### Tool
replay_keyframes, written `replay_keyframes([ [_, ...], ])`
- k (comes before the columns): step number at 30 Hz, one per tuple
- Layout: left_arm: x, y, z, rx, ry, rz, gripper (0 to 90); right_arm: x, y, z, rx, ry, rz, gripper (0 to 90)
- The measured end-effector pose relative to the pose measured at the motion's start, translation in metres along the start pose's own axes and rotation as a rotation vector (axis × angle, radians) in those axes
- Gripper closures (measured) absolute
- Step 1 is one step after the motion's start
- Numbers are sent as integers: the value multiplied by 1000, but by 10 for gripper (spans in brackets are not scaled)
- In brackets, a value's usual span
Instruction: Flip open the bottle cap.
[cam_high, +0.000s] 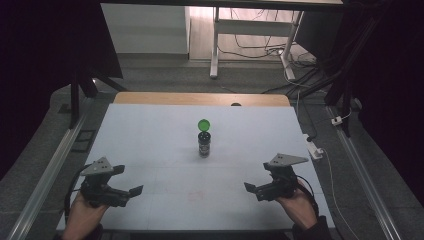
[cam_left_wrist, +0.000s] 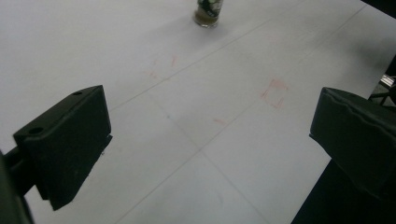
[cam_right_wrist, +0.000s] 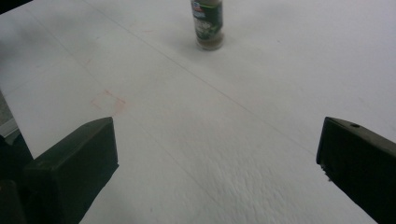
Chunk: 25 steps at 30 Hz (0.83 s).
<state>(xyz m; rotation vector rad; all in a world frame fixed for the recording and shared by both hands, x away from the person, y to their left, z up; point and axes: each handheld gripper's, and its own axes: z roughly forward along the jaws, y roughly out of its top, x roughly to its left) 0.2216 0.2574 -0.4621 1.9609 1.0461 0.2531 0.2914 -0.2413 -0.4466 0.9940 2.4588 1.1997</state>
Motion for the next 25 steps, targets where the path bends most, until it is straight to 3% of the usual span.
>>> replay_keyframes([
  [12, 13, -34, -25, -14, 65, -72, 0, -13, -43, -36, 21, -128, 97, 0],
  [20, 13, -43, -32, 11, 102, -98, 0, -21, -58, -56, 1, -157, 174, 0],
  [25, 15, -43, -32, 15, 98, -112, 0, -23, -60, -59, 0, -164, 186, 0],
])
